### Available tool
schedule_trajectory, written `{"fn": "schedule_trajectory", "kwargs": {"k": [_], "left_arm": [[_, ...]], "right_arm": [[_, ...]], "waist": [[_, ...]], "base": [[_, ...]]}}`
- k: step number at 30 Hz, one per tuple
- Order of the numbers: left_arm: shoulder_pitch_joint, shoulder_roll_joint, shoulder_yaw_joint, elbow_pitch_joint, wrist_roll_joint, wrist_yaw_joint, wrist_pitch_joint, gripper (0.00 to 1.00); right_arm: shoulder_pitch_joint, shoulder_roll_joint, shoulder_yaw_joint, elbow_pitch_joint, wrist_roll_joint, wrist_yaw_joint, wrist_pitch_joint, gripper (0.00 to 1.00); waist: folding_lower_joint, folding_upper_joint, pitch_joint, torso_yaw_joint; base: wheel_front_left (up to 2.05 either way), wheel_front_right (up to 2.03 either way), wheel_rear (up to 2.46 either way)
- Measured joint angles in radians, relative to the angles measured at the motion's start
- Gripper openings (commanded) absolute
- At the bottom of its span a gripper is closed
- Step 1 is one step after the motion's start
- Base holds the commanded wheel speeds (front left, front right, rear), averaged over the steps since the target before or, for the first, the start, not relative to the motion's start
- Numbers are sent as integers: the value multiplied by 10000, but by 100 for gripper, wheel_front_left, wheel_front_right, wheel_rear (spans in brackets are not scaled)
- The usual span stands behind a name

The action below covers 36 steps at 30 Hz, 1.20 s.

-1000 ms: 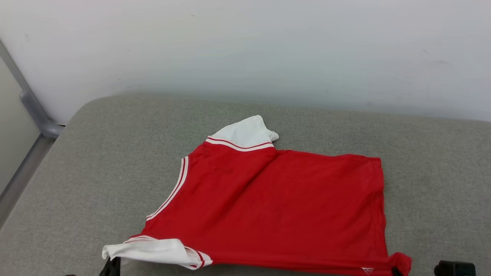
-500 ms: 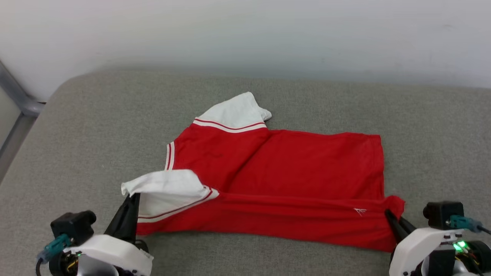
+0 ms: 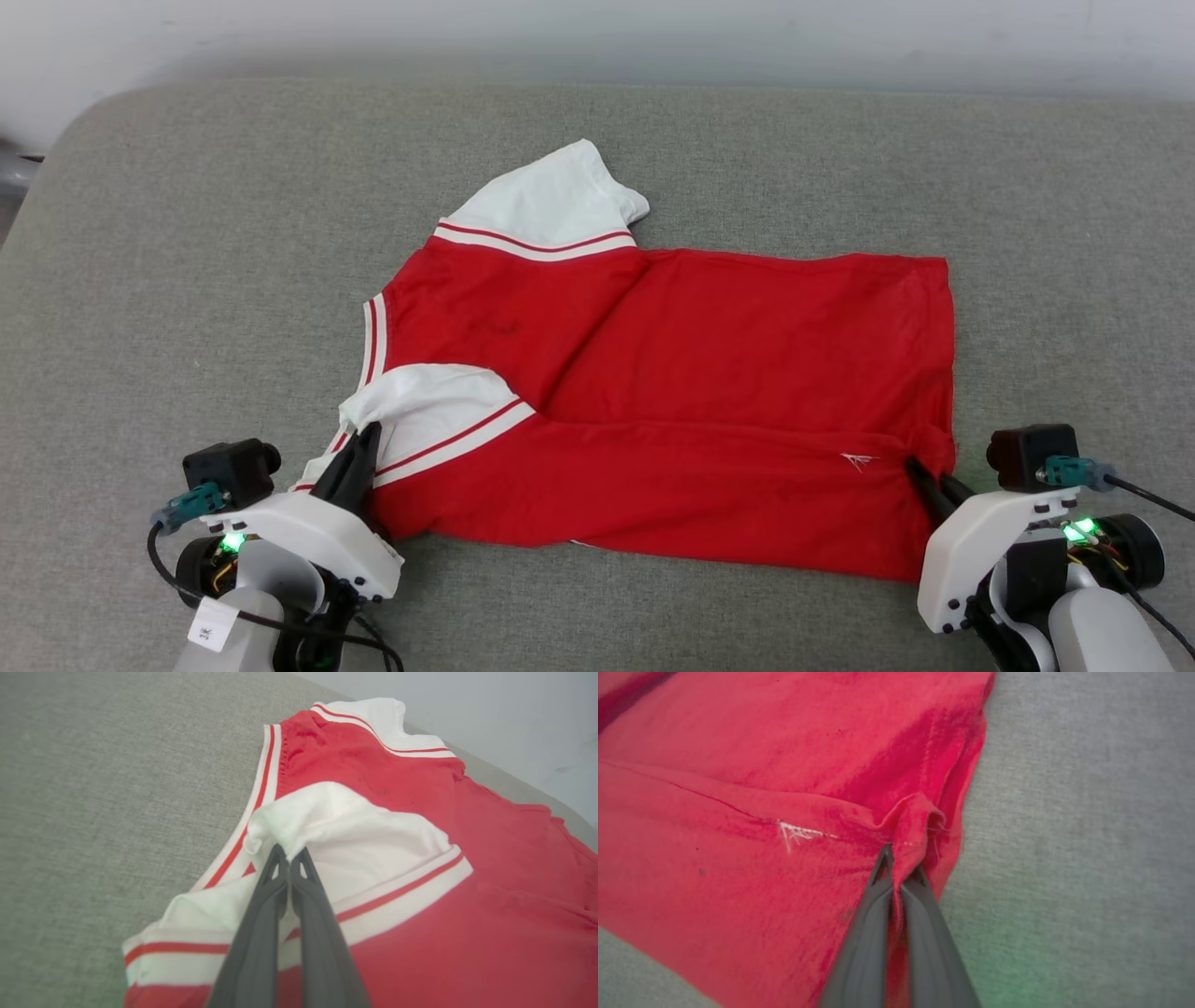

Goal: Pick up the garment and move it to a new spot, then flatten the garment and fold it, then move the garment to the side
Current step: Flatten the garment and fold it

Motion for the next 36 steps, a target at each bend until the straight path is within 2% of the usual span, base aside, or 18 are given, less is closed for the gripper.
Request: {"fn": "schedule_trajectory", "kwargs": {"k": [2, 3, 4, 5, 6, 7, 8, 14, 18, 21, 25, 30, 36], "left_arm": [[-221, -15, -119, 426, -123, -79, 88, 0], [-319, -27, -184, 617, -209, -94, 155, 0], [-399, -40, -255, 765, -295, -132, 176, 0], [-466, -77, -305, 867, -428, -159, 173, 8], [-524, -90, -351, 984, -575, -174, 186, 36], [-560, -84, -389, 1068, -667, -190, 176, 73], [-582, -56, -426, 1166, -725, -201, 167, 100], [-661, 318, -491, 1300, -861, -213, -291, 100], [-620, 644, -487, 1210, -1011, -215, 2, 100], [-469, 1034, -581, 961, -1342, -215, 986, 100], [-196, 1595, -715, 443, -1908, -150, 3010, 100], [185, 2372, -644, -261, -2744, 462, 5499, 100], [430, 2817, -497, -945, -3375, 1135, 7110, 100]], "right_arm": [[-97, -4, 48, 134, -21, 2, -171, 0], [-128, -4, 73, 196, -59, 2, -249, 4], [-160, -4, 107, 245, -59, 2, -349, 27], [-170, -8, 159, 263, -59, 0, -541, 49], [-169, -6, 222, 278, -25, 0, -700, 100], [-164, -4, 316, 288, 58, -2, -899, 100], [-159, -4, 370, 255, 125, -2, -1214, 100], [-33, 73, 284, -130, 261, 0, -2834, 100], [230, 253, 54, -330, 171, 0, -3206, 100], [467, 355, -90, -506, 36, 0, -3218, 100], [688, 456, -253, -784, -63, 0, -3078, 100], [824, 600, -339, -1001, -84, -2, -2932, 100], [765, 696, -268, -1024, -6, -2, -2915, 100]], "waist": [[0, 0, 107, -26], [-1, 0, 140, -35], [-1, 0, 151, -41], [-1, 0, 146, -39], [-1, 0, 136, -38], [-1, 0, 115, -43], [-1, 0, 75, -55], [-2, 0, -372, -104], [-2, 0, -764, -140], [-2, 0, -1027, -190], [-3, 0, -1165, -334], [-3, 0, -1005, -543], [-3, 0, -584, -834]], "base": [[0, 0, 0], [0, 0, 0], [0, 0, 0], [0, 0, 0], [0, 0, 0], [0, 0, 0], [0, 0, 0], [0, 0, 0], [0, 0, 0], [0, 0, 0], [0, 0, 0], [0, 0, 0], [0, 0, 0]]}}
